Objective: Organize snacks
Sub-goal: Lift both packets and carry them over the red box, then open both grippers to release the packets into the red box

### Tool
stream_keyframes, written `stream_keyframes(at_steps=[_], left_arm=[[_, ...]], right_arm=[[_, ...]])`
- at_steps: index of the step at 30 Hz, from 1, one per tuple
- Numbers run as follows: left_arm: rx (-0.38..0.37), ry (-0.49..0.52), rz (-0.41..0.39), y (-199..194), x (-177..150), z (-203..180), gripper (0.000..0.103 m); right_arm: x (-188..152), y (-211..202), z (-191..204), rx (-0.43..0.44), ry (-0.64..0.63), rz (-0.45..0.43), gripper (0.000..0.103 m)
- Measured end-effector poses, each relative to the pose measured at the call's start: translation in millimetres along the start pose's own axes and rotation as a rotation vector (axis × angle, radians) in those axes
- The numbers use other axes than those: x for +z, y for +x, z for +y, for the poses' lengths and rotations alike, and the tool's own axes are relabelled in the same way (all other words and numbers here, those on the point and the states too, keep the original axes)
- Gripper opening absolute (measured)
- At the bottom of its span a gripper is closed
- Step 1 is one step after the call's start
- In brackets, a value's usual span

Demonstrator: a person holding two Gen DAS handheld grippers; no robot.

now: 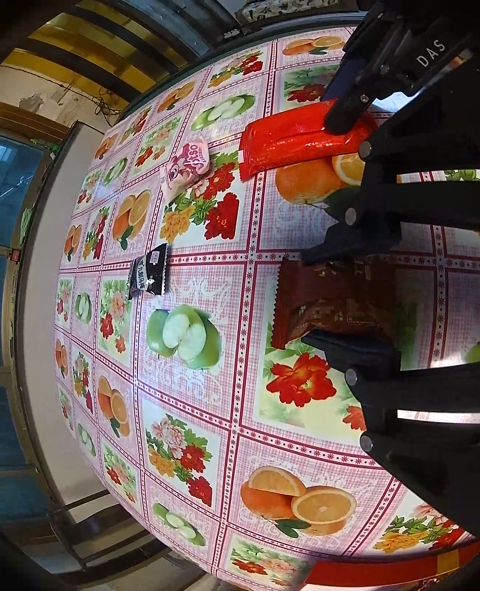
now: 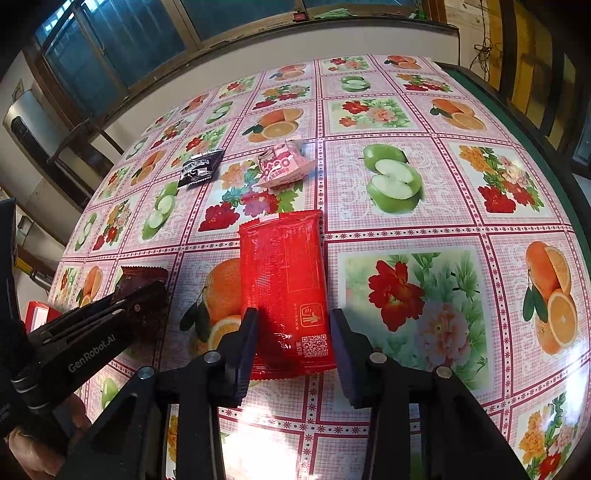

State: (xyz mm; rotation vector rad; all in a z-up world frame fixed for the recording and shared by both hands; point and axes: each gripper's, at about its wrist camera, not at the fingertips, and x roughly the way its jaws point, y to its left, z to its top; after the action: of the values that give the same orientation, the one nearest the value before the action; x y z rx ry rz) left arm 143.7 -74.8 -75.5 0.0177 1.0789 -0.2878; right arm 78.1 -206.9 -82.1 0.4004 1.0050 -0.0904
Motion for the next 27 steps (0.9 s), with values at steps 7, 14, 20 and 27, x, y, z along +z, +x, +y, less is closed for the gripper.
stream_keyframes(at_steps=[7,14,20,27], left_arm=[[0.029,0.042,-0.079,-27.7,-20.3,10.8,0.035],[0.036,0.09,-0.148,-63.7,-48.5,28.3,0.035],[0.056,0.078,-0.204,-92.8,-56.7,60.1,0.035],[0.088,0.0,-0.265,-128.9,-57.6,117.8,0.036]], right_arm=[[2.0,-1.0,-9.1,0.091,0.07,0.016,0.04],[-2.3,-7.2,-0.2,0.331,0.124,0.039,0.039],[-15.9,-0.6,32.3,0.606,0.188,0.111,0.039],[-21.3,13.1,103.1,0.913,0.223,0.198,0.039]])
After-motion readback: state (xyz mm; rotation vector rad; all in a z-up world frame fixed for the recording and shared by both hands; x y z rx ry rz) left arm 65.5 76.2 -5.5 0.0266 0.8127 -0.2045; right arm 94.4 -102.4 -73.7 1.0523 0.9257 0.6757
